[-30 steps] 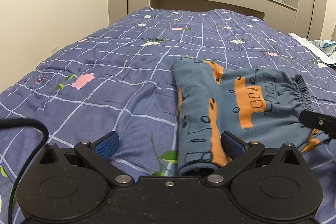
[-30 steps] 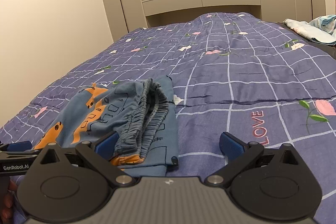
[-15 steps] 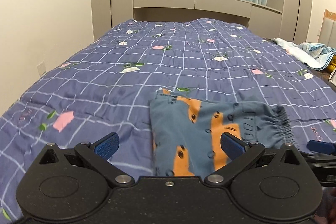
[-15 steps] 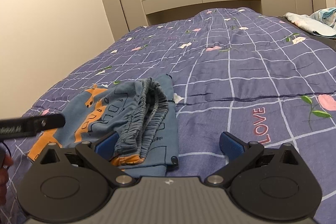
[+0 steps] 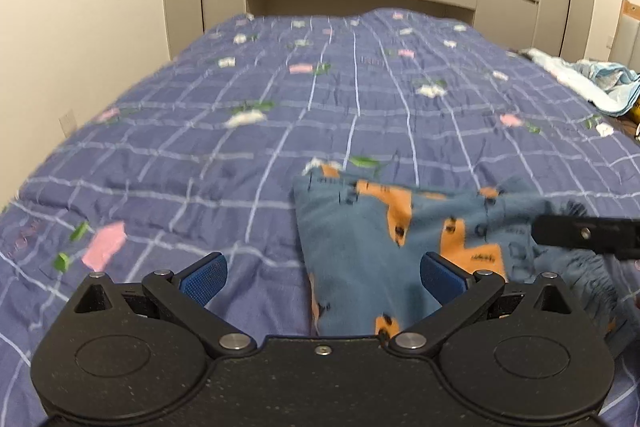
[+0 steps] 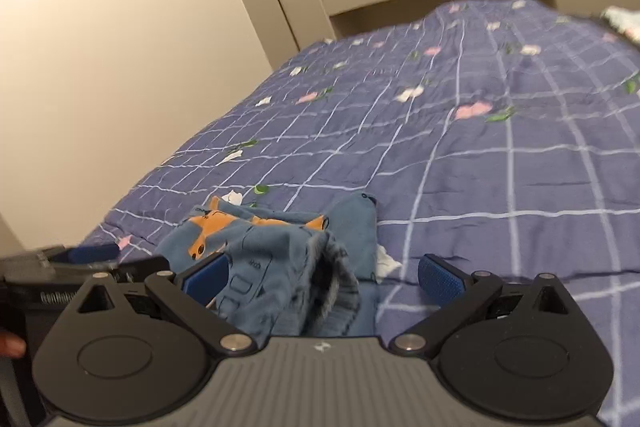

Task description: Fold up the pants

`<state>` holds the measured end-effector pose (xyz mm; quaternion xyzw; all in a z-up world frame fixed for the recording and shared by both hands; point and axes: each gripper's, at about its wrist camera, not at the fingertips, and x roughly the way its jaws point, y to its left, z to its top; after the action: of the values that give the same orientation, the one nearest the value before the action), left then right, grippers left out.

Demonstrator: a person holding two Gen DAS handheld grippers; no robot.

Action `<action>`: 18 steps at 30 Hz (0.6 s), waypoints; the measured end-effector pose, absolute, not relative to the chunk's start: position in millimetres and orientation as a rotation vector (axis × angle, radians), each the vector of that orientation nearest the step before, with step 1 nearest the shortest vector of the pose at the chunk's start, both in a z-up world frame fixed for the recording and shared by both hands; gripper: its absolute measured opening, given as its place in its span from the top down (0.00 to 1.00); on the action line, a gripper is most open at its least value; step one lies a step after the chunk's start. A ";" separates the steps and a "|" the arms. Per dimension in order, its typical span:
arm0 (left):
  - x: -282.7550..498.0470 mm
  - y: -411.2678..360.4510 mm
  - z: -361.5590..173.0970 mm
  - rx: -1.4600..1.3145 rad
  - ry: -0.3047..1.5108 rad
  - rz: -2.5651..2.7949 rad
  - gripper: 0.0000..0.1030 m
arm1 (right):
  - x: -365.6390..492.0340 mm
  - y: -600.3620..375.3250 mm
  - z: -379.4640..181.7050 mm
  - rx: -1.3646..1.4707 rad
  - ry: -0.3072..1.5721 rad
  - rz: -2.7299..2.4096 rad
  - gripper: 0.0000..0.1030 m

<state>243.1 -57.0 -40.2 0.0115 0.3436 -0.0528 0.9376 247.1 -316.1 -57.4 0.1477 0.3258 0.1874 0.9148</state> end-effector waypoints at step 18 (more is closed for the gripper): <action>231.0 -42.5 -46.2 -0.154 0.776 -0.207 0.08 | 233.8 -320.2 -66.1 0.385 0.642 0.381 0.37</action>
<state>231.0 -42.5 -46.2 -0.0750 0.3772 -0.1006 0.9176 233.8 -320.2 -66.1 0.1869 0.3118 0.1849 0.9131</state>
